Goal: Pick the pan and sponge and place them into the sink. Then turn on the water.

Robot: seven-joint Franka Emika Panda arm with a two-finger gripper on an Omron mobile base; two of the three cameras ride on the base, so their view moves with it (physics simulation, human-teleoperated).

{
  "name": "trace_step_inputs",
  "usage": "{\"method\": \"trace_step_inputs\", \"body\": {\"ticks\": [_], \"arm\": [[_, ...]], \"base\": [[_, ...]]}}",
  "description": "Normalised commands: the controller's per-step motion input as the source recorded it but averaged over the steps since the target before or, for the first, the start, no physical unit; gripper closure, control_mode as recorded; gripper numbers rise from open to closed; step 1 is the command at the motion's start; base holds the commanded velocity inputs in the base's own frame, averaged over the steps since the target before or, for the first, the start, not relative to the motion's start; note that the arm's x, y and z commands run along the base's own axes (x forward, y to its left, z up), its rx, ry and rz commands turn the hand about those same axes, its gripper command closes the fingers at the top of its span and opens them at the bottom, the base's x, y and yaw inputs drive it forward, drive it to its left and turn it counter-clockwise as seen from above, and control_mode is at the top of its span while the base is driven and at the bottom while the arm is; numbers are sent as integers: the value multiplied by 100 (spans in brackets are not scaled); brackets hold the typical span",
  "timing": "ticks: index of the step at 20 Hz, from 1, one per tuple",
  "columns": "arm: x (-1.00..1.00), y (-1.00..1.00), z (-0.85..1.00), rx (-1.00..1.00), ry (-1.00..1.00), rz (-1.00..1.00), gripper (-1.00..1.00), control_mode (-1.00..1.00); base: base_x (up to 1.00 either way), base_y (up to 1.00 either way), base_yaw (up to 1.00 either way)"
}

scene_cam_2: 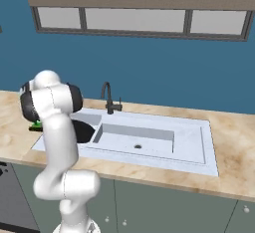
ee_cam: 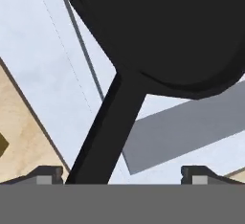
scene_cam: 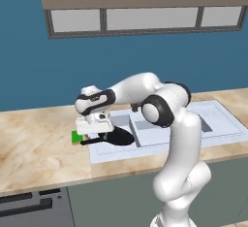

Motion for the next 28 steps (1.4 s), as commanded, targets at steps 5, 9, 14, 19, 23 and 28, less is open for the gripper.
{"method": "trace_step_inputs", "body": {"ticks": [5, 9, 14, 19, 23, 28], "arm": [[-67, -25, 62, 10, -9, 4, -100, -100], [-59, -28, 61, 11, -9, 4, -100, -100], [-31, -7, 37, 7, -5, 0, -100, -100], [0, 1, 22, 0, -1, 0, -100, -100], [22, 3, 19, 0, 0, 0, -100, -100], [33, 14, 8, -2, 0, 1, -100, -100]], "base": [[0, 0, 0], [0, 0, 0], [0, 0, 0], [0, 0, 0], [0, 0, 0], [0, 0, 0]]}}
